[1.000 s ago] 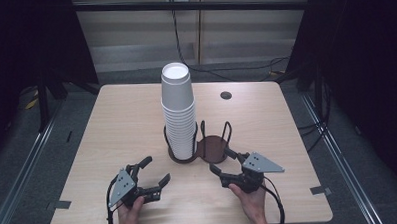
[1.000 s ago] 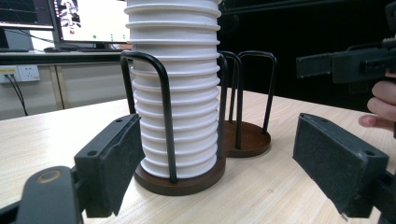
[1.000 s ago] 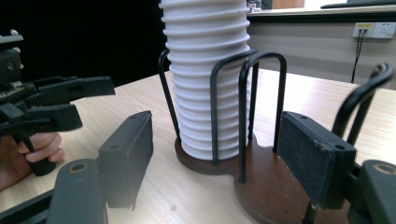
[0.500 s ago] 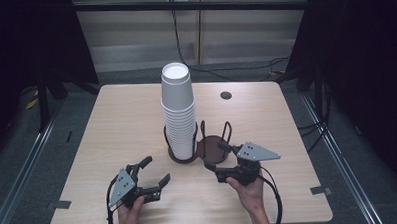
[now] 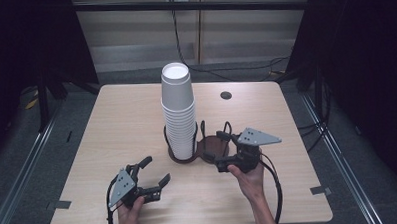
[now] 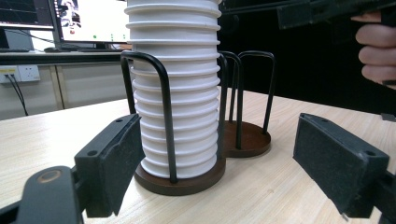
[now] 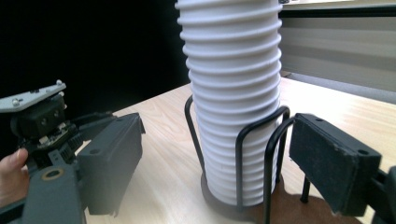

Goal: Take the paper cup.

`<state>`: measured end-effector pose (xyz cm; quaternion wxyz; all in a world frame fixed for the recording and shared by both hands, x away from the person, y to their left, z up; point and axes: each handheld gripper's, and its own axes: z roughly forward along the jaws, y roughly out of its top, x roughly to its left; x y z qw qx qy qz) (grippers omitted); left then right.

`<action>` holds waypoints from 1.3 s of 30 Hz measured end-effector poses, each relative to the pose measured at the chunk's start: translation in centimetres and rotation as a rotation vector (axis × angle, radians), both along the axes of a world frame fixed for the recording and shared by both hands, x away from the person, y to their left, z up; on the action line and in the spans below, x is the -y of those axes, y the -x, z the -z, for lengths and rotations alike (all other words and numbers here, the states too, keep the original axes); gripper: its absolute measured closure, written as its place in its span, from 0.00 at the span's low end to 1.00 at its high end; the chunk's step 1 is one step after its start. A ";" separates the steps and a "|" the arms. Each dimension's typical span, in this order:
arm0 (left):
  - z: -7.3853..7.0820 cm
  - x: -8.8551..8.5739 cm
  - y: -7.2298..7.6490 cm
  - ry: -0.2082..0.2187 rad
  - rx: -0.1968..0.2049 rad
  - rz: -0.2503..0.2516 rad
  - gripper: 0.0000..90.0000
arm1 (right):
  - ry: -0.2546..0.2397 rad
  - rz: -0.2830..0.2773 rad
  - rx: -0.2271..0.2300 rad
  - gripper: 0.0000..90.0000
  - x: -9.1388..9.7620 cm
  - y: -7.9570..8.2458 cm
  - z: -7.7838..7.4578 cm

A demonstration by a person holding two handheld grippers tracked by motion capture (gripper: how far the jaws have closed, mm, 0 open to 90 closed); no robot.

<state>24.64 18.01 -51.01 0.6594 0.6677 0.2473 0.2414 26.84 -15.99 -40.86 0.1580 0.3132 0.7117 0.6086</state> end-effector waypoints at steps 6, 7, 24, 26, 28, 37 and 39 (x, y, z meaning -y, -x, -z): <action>0.0 0.0 0.0 0.000 -0.001 -0.005 0.18 | 0.002 -0.035 0.005 0.18 -0.5 -0.8 -1.5; 0.0 0.0 0.0 -0.001 -0.001 -0.005 0.18 | 0.002 -0.040 0.004 0.18 -0.5 -1.0 -1.7; 0.0 0.0 0.0 -0.006 0.001 -0.005 0.18 | 0.048 -0.094 0.015 0.16 -1.6 -2.9 -5.2; 0.0 0.0 0.0 -0.006 0.000 -0.005 0.18 | 0.052 -0.097 0.015 0.16 -1.6 -3.0 -5.4; 0.0 0.0 0.0 -0.007 0.000 -0.005 0.18 | 0.054 -0.105 0.014 0.16 -1.6 -3.2 -5.7; 0.0 0.0 0.0 0.000 0.000 -0.005 0.18 | 0.059 -0.116 0.021 0.17 -1.7 -3.9 -7.7; 0.0 0.0 0.0 0.000 0.000 -0.005 0.18 | 0.064 -0.103 0.032 0.18 -1.6 -4.2 -8.6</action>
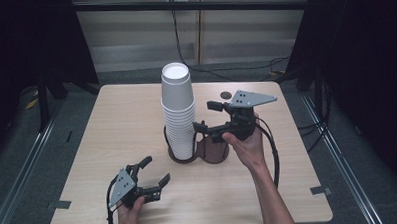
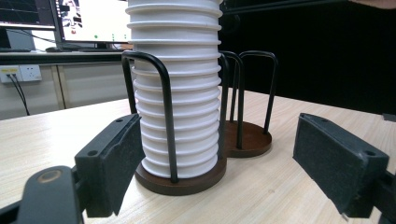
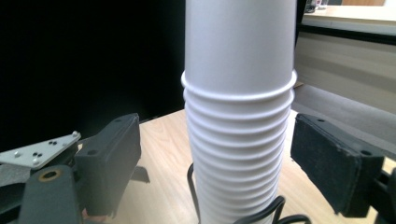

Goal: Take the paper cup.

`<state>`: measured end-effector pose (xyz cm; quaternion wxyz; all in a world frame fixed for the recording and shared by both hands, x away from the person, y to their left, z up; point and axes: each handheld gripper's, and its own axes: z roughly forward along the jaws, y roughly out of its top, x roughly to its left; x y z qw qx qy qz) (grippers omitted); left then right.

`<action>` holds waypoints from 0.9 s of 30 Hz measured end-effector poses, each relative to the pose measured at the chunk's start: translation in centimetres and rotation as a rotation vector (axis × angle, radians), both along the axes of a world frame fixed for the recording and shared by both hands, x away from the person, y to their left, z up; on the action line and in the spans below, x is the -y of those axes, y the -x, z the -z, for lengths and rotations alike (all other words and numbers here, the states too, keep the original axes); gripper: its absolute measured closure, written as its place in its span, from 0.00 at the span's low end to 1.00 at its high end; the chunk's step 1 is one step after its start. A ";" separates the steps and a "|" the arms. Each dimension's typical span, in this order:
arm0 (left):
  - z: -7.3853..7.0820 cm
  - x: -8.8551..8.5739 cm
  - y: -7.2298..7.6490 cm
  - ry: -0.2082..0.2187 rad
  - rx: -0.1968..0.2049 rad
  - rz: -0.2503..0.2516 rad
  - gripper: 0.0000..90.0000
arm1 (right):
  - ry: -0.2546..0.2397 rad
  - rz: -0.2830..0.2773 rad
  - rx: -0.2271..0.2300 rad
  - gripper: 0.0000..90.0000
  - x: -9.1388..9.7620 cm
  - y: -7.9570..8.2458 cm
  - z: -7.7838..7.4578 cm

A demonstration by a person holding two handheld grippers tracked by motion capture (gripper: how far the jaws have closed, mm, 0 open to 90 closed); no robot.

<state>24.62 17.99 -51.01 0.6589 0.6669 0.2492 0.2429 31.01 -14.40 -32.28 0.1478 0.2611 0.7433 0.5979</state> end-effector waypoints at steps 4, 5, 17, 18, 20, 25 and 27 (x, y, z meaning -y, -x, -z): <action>0.0 0.0 0.0 -0.001 0.000 0.000 0.18 | 0.007 -0.002 -0.003 0.19 0.0 -0.3 -0.5; 0.0 0.0 0.0 0.000 0.000 0.000 0.18 | 0.007 -0.002 -0.003 0.19 -0.1 -0.5 -0.6; 0.0 0.0 0.0 -0.001 0.000 0.000 0.18 | 0.051 -0.026 0.002 0.15 -0.7 -1.9 -3.2; 0.0 0.0 0.0 -0.001 0.000 0.000 0.18 | 0.053 -0.030 0.000 0.15 -0.7 -2.1 -3.5; 0.0 0.0 0.0 -0.001 0.000 0.001 0.18 | 0.063 -0.029 0.000 0.15 -0.9 -2.3 -3.9; 0.0 0.0 0.0 -0.001 0.000 0.000 0.18 | 0.084 -0.046 0.000 0.15 -1.3 -2.8 -4.8; 0.0 0.0 0.0 -0.001 0.000 0.000 0.18 | 0.086 -0.045 0.001 0.15 -1.4 -2.9 -5.0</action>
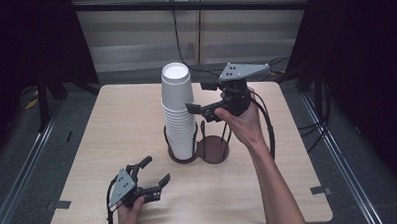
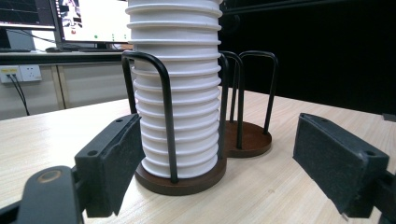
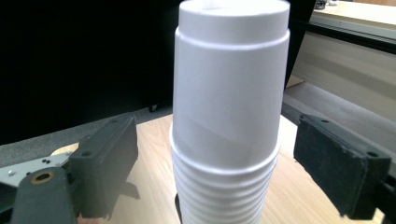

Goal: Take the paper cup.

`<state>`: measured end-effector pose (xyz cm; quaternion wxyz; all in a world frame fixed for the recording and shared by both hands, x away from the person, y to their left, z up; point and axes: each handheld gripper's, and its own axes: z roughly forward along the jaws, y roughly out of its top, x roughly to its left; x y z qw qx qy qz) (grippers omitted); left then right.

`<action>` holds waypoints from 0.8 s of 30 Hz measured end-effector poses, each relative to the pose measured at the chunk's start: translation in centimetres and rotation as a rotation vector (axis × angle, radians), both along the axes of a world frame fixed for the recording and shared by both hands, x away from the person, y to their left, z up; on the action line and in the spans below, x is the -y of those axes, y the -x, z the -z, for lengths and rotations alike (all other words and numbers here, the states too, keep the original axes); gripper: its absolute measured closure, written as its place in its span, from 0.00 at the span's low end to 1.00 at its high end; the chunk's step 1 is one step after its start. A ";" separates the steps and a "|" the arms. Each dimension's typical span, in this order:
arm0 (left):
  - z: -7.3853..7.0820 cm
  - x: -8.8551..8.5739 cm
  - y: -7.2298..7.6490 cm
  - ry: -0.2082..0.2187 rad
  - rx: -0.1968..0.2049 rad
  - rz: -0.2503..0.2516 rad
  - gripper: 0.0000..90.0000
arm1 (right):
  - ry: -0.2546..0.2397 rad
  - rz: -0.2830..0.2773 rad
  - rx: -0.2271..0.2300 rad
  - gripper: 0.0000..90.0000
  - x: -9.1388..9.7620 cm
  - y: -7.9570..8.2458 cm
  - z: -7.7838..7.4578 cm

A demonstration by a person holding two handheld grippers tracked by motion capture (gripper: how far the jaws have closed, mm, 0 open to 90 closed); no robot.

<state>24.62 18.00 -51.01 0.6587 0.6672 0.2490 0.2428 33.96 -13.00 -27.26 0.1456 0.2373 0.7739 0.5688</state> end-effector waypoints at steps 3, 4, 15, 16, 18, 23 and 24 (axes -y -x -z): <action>0.0 0.0 0.0 0.000 0.000 0.000 0.18 | 0.007 0.001 -0.008 0.16 -0.1 -0.5 -0.5; 0.0 0.0 0.0 0.000 0.000 0.000 0.18 | 0.007 -0.002 -0.010 0.15 -0.2 -0.7 -0.6; 0.0 0.0 0.0 0.000 0.000 0.002 0.18 | 0.038 -0.032 -0.013 0.15 -2.3 -2.0 -2.1; 0.0 0.0 0.0 0.000 0.000 0.002 0.18 | 0.043 -0.034 -0.013 0.14 -2.5 -2.1 -2.2; 0.0 0.0 0.0 0.001 0.001 0.003 0.18 | 0.058 -0.026 -0.013 0.14 -2.9 -2.4 -2.5; 0.0 0.0 0.0 0.001 0.000 0.004 0.17 | 0.082 -0.035 -0.025 0.14 -3.8 -3.4 -3.1; 0.0 0.0 0.0 0.000 0.000 0.004 0.17 | 0.082 -0.035 -0.025 0.14 -3.8 -3.4 -3.1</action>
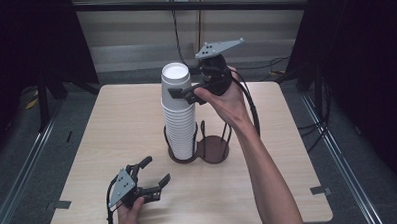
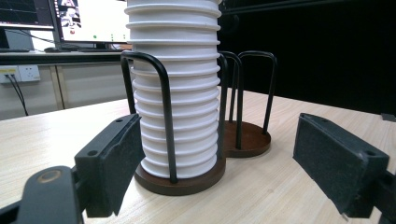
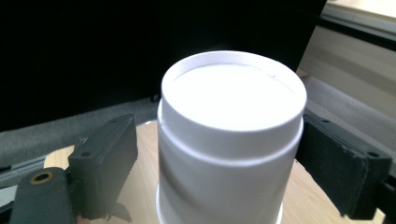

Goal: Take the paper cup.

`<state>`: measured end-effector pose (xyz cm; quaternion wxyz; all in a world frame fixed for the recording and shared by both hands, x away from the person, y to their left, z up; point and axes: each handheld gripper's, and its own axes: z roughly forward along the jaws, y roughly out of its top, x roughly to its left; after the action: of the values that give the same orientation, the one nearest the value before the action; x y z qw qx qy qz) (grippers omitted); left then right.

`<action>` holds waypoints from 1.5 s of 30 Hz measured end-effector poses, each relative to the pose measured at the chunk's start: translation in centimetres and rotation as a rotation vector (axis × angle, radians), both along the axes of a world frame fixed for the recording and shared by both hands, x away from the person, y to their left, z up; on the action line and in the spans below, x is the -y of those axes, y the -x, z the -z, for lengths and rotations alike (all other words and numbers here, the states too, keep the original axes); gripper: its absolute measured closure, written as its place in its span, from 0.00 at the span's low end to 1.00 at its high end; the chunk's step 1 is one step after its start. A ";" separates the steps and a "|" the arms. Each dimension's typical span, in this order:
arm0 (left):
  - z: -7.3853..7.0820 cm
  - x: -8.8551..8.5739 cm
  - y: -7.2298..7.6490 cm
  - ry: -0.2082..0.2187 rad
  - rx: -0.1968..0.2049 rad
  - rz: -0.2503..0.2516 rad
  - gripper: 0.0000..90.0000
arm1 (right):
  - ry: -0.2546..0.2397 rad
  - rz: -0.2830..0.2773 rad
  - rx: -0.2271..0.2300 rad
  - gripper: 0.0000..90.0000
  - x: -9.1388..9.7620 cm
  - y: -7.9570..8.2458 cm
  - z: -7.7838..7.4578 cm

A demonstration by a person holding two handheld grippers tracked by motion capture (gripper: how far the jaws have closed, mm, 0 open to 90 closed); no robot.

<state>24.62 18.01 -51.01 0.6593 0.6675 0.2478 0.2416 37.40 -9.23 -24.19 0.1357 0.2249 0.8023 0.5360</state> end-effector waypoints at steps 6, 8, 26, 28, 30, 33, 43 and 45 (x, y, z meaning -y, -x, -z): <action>0.0 0.0 0.0 0.002 0.000 0.003 0.17 | 0.021 0.001 -0.015 0.15 -0.7 -0.6 -0.1; 0.0 0.0 0.0 0.002 -0.001 0.004 0.17 | 0.039 -0.005 -0.013 0.15 -1.0 -0.8 -0.2; 0.0 0.0 0.0 0.000 -0.001 0.003 0.18 | 0.079 0.019 -0.007 0.23 -1.3 -0.8 -0.4; 0.0 0.0 0.0 0.000 0.000 0.003 0.17 | 0.072 0.017 -0.010 0.23 -1.2 -0.9 -0.5; 0.0 0.0 0.0 0.000 -0.001 0.003 0.18 | 0.069 0.019 -0.009 0.23 -1.3 -0.8 -0.5; 0.0 0.0 0.0 0.000 0.000 0.003 0.17 | 0.069 0.026 -0.005 0.24 -1.3 -0.7 -0.6; 0.0 0.0 0.0 0.000 0.000 0.003 0.18 | 0.054 0.029 0.002 0.25 -1.2 -0.7 -0.7; 0.0 0.0 0.0 0.000 0.000 0.003 0.18 | 0.050 0.031 0.004 0.25 -1.2 -0.7 -0.8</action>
<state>24.62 18.02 -51.01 0.6597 0.6679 0.2468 0.2406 38.09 -8.05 -23.42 0.1510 0.2326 0.8116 0.5142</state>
